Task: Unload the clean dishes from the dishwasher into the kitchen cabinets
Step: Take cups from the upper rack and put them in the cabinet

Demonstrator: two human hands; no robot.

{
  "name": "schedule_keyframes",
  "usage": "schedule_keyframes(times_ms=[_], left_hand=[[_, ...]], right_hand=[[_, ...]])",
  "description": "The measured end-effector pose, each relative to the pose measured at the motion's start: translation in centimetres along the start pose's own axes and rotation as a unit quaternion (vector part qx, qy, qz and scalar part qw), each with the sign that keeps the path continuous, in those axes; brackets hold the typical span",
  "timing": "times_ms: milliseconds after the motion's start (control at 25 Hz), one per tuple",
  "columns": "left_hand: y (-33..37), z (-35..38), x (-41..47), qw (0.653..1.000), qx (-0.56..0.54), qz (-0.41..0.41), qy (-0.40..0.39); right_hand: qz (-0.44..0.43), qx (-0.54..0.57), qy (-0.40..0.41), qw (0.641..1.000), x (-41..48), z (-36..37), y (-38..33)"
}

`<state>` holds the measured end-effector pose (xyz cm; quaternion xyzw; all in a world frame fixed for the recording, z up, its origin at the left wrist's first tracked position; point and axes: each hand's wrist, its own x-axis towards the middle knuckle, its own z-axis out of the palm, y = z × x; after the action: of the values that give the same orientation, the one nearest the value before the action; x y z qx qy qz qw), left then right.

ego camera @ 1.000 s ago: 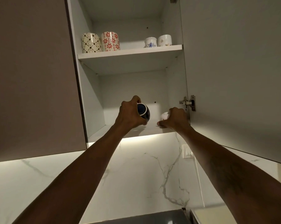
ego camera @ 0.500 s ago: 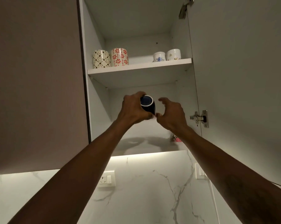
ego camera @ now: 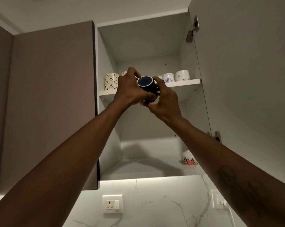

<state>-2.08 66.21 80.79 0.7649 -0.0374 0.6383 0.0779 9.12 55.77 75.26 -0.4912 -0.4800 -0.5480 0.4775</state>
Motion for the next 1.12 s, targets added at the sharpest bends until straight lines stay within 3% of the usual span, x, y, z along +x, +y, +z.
schedule_keyframes(times_ms=[240, 640, 920, 1120], left_hand=[[0.8, 0.3, 5.0, 0.999, 0.007, -0.015, 0.046], [-0.8, 3.9, 9.4, 0.998, 0.025, -0.04, 0.029], [-2.2, 4.9, 10.5, 0.998, 0.055, -0.022, 0.002], [-3.1, 5.4, 10.4, 0.998, 0.061, -0.026, 0.009]], right_hand=[[-0.006, 0.0, -0.003, 1.0, 6.0, -0.3, 0.5], [0.142, -0.077, -0.062, 0.985, 10.5, 0.7, 2.7], [0.129, -0.156, -0.088, 0.975, 11.2, 1.7, 4.3], [0.153, -0.154, -0.063, 0.974, 11.5, 2.0, 5.2]])
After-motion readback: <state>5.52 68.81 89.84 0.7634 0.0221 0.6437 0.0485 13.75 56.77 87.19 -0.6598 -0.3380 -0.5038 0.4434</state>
